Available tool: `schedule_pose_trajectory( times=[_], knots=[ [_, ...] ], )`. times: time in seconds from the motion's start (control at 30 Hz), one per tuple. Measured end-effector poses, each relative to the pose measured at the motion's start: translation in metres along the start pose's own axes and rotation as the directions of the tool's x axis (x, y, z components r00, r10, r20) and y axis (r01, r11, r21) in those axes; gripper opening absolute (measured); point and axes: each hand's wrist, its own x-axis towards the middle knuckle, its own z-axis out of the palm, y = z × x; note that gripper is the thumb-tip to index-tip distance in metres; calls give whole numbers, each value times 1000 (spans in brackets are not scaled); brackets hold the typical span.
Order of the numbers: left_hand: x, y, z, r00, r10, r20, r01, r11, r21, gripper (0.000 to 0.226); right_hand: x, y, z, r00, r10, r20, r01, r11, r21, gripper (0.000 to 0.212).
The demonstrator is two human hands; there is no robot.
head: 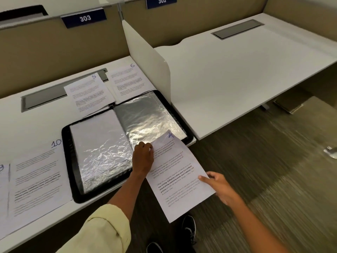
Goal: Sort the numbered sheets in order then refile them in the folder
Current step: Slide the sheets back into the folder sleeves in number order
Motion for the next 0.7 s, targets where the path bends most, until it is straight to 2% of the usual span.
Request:
schedule_pose_trajectory(
  times=[0.07, 0.13, 0.2, 0.33, 0.53, 0.7],
  knots=[
    [3, -1, 0, 1000, 12, -3, -12, 1000, -12, 11, -11, 20, 6, 997, 55, -53, -42, 974, 221, 48],
    [6, 0, 1, 1000, -1, -7, 1, 999, -36, 12, -22, 34, 17, 994, 90, -61, -54, 895, 443, 47],
    [8, 3, 1, 999, -27, -18, 26, 996, -80, 13, -30, 42, 32, 994, 95, -53, -48, 825, 564, 44],
    [5, 9, 2, 999, -38, -23, 35, 994, -99, 13, -41, 47, 61, 992, 75, -97, -8, 831, 556, 40],
    [4, 15, -3, 999, 33, -12, -34, 995, -90, 9, -52, 45, 70, 978, -5, -209, 103, 882, 460, 33],
    [15, 37, -1, 996, 94, -8, -94, 985, -142, 11, -54, 45, 69, 980, 38, -194, 60, 877, 476, 36]
  ],
)
